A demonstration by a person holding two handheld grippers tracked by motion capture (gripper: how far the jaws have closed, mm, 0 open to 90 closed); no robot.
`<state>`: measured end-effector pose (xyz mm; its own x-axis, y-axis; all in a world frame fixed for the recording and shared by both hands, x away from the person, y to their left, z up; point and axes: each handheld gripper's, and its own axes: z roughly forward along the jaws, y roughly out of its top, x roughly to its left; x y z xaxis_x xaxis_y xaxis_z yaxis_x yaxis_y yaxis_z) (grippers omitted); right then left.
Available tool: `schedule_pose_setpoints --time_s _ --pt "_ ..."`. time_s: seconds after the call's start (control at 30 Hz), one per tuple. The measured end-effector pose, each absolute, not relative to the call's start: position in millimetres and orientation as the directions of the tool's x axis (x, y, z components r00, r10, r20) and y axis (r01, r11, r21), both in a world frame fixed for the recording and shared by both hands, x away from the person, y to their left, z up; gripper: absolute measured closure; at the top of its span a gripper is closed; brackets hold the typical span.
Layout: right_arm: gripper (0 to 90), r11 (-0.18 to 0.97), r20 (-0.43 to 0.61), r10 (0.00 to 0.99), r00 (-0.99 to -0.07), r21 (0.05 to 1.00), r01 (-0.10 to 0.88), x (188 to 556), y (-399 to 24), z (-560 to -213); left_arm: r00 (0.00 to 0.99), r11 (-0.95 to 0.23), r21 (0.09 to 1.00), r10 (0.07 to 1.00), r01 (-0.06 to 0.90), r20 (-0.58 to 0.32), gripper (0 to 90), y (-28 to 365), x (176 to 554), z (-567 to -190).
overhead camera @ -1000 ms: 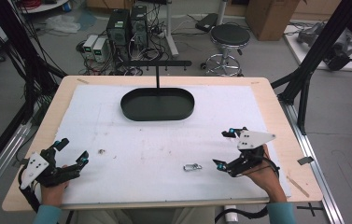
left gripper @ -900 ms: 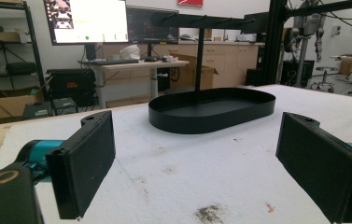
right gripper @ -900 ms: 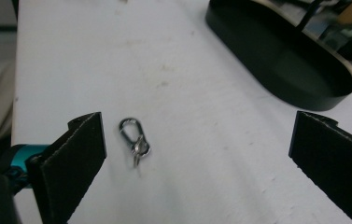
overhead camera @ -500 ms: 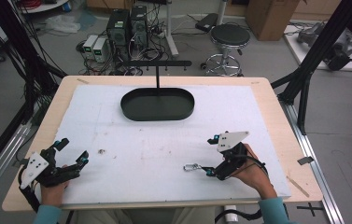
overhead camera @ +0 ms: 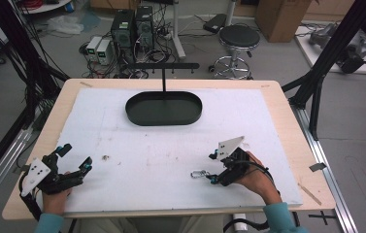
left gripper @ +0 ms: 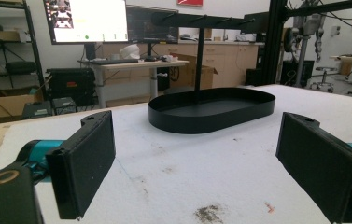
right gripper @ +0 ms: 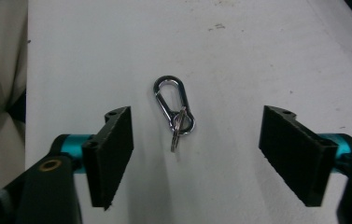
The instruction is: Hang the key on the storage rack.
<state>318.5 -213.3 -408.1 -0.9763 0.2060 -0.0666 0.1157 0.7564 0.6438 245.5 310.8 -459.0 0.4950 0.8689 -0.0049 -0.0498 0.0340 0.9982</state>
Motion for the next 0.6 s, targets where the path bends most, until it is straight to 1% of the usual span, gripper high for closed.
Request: schedule_pose_setpoints --time_s 0.03,0.07,0.1,0.17,0.2,0.23,0.27,0.3,0.37,0.4,0.47,0.53,0.6 --pt "32.9 0.763 -0.070 0.202 -0.977 0.637 0.113 318.7 -212.5 -408.8 0.495 0.034 0.998 0.869 -0.050 -0.005 12.1 310.8 245.5 -459.0" --pt "32.9 0.763 -0.070 0.202 -0.977 0.637 0.113 318.7 -212.5 -408.8 0.495 0.031 0.998 0.869 -0.050 -0.003 12.1 311.0 245.5 -459.0" --pt "37.5 0.775 -0.062 0.188 -0.980 0.622 0.109 319.1 -210.6 -410.7 0.495 0.034 0.998 0.869 -0.050 -0.005 12.1 310.8 245.5 -459.0" --pt "40.6 0.786 -0.058 0.185 -0.981 0.608 0.112 319.8 -208.8 -412.6 0.495 0.032 0.998 0.869 -0.049 -0.003 12.1 311.0 245.5 -459.0" --pt "40.6 0.786 -0.058 0.185 -0.981 0.608 0.112 319.8 -208.8 -412.6 0.495 0.032 0.998 0.869 -0.049 -0.003 12.1 311.0 245.5 -459.0" --pt "42.9 0.792 -0.057 0.183 -0.981 0.600 0.113 320.4 -208.2 -413.3 0.495 0.034 0.998 0.869 -0.049 -0.005 12.1 310.8 245.6 -459.0" --pt "49.3 0.793 -0.036 0.180 -0.983 0.596 0.123 321.5 -207.4 -414.5 0.495 0.032 0.998 0.869 -0.049 -0.004 12.1 311.0 245.6 -459.0" --pt "49.3 0.793 -0.036 0.180 -0.983 0.596 0.123 321.5 -207.4 -414.5 0.495 0.032 0.998 0.869 -0.049 -0.004 12.1 311.0 245.6 -459.0" --pt "55.0 0.796 -0.014 0.181 -0.983 0.589 0.138 322.5 -205.9 -416.3 0.495 0.032 0.998 0.869 -0.049 -0.004 12.1 311.0 245.6 -459.0" --pt "55.0 0.796 -0.014 0.181 -0.983 0.589 0.138 322.5 -205.9 -416.3 0.495 0.032 0.998 0.869 -0.049 -0.004 12.1 311.0 245.6 -459.0" --pt "61.2 0.805 -0.003 0.180 -0.984 0.576 0.146 323.6 -204.7 -417.6 0.495 0.035 0.998 0.869 -0.049 -0.006 12.1 310.9 245.7 -459.0" --pt "62.5 0.804 -0.001 0.179 -0.984 0.576 0.146 324.0 -204.4 -418.3 0.495 0.033 0.998 0.869 -0.049 -0.004 12.1 310.9 245.6 -459.0" --pt "67.6 0.806 0.008 0.175 -0.985 0.573 0.148 325.2 -204.5 -418.7 0.495 0.032 0.998 0.869 -0.049 -0.004 12.1 311.0 245.6 -459.0"
